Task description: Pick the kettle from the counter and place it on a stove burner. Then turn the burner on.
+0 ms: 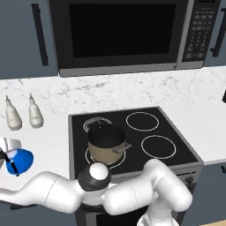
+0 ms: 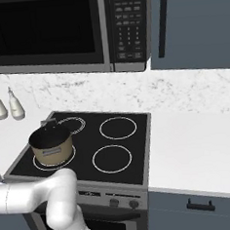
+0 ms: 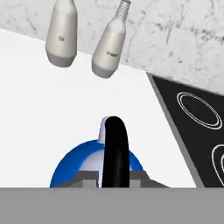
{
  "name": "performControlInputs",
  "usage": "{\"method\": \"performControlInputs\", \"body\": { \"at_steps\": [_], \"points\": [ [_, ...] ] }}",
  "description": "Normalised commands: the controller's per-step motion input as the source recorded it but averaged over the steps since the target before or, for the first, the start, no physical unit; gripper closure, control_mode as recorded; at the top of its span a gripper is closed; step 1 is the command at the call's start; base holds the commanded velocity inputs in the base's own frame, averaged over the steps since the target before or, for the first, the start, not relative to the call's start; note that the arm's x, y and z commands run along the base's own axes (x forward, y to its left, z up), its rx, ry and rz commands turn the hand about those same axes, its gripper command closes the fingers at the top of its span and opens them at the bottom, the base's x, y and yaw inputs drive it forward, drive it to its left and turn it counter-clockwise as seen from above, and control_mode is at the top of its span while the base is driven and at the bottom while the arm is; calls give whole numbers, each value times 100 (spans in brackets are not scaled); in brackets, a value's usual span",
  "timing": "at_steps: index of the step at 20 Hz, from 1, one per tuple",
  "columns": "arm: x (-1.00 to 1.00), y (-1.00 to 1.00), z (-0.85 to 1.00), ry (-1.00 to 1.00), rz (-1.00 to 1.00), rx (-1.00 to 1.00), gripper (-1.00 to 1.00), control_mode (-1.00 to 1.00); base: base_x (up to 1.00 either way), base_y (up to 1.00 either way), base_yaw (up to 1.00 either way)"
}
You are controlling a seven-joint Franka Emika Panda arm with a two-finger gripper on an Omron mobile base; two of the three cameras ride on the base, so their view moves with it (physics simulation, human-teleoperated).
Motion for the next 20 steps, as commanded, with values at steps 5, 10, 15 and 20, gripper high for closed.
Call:
{"method": "performControlInputs", "body": {
  "at_steps": [5,10,15,20],
  "points": [
    [-53,-99,36,-87,0,0,100,-100,0,0,0],
    [-38,-100,66,-76,-7,5,100,-100,0,0,0],
    [-21,-100,79,-66,-10,9,100,-100,0,0,0],
    [-2,-100,66,-43,-15,17,100,-100,0,0,0]
  ]
}}
